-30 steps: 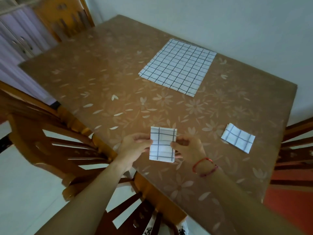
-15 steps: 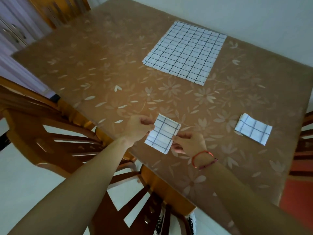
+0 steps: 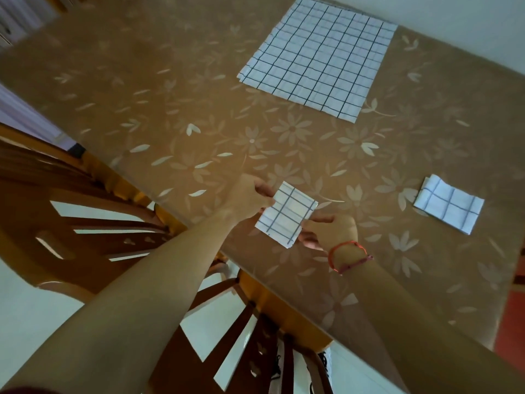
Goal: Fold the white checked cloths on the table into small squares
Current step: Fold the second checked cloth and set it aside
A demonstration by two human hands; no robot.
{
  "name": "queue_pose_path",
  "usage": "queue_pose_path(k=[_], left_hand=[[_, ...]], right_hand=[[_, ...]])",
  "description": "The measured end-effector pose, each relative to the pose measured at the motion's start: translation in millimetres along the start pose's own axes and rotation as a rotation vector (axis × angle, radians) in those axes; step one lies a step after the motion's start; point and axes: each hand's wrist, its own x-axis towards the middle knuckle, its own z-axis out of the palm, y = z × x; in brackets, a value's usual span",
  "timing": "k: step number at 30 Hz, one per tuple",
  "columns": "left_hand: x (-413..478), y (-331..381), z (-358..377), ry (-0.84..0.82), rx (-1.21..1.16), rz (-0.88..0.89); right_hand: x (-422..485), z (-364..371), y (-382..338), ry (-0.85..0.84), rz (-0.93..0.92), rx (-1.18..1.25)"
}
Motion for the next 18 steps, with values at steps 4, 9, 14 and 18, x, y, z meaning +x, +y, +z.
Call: queue_pose_path(k=[4, 9, 14, 18], left_hand=[[3.0, 5.7, 5.6, 0.009, 0.084, 0.043], [11.3, 7.0, 11.5, 0.026, 0.172, 0.104], [17.8, 2.1, 18.8, 0.032, 0.19, 0.1], [21.9, -2.1, 22.4, 0.032, 0.253, 0.125]], right_hand=[[3.2, -3.1, -0.9, 0.017, 0.039, 0.004], [8.3, -7.6, 0.4, 0.061, 0.05, 0.011], [10.5, -7.7, -3.0, 0.09, 0.036, -0.022], [8.8, -7.2, -2.6, 0.129, 0.012, -0.061]])
